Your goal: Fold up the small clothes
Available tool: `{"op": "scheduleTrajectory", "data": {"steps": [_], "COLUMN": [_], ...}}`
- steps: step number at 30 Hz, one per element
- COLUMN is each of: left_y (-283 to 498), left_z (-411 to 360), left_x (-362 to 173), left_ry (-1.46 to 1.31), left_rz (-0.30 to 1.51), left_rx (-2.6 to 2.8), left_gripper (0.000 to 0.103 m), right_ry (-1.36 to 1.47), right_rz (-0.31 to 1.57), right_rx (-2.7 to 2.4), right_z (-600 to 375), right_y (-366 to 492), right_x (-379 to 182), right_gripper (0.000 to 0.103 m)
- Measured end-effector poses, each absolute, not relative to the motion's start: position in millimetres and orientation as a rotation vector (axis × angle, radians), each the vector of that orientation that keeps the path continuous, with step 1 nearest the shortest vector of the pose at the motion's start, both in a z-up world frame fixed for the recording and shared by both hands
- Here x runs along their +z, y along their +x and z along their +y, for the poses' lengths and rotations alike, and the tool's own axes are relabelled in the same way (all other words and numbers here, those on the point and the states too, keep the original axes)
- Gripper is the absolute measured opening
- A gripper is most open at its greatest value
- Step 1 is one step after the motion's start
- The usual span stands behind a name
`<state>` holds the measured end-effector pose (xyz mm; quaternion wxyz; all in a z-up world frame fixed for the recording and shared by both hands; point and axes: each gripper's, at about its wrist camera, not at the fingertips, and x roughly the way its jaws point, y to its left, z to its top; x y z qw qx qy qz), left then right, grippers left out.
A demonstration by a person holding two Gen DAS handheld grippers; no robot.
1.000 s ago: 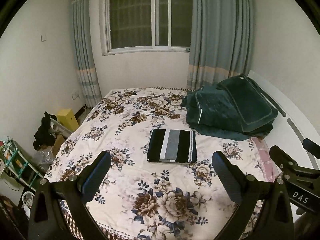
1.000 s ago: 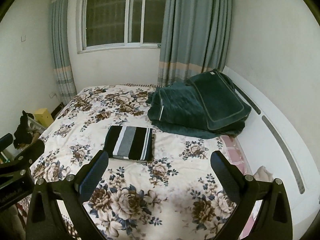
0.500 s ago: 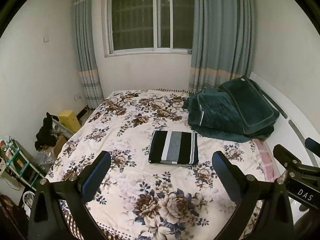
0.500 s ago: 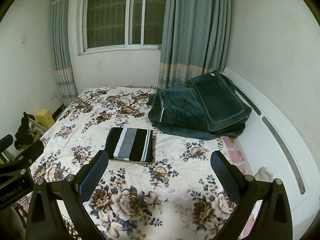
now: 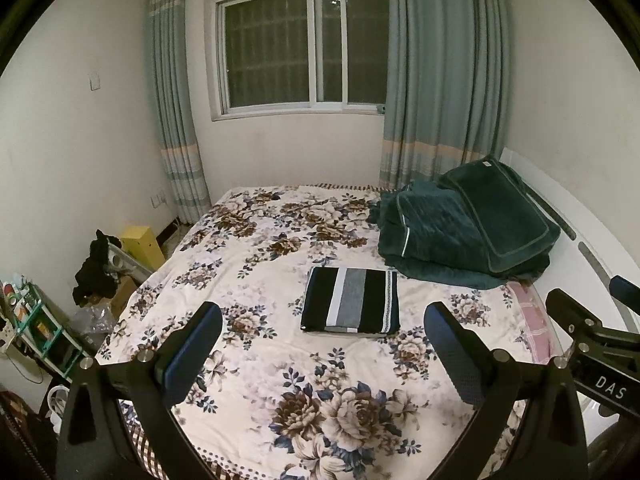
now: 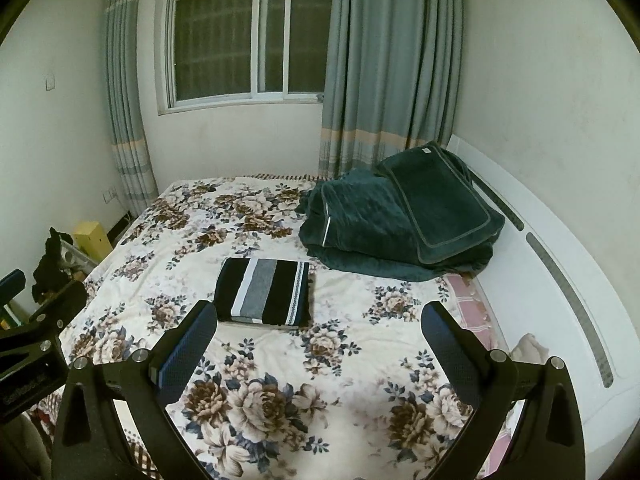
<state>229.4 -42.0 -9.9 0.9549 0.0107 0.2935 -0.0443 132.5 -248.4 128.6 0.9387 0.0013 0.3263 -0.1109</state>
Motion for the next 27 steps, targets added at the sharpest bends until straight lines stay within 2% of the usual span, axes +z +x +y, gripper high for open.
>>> {"op": "scheduleTrajectory", "data": {"steps": [27], "left_y": [228.8], "left_z": [-47.7], "left_x": [-3.6], "left_ry": [0.024], "left_rz": [0.585], "left_rx": [-0.083], "left_gripper": [0.103], "right_ry": [0.005], "right_rz": [0.663], "right_rx": [-0.221], "right_z": [-237.5], "right_y": [133.2], "right_x": [141.6], "right_gripper": [0.103]}}
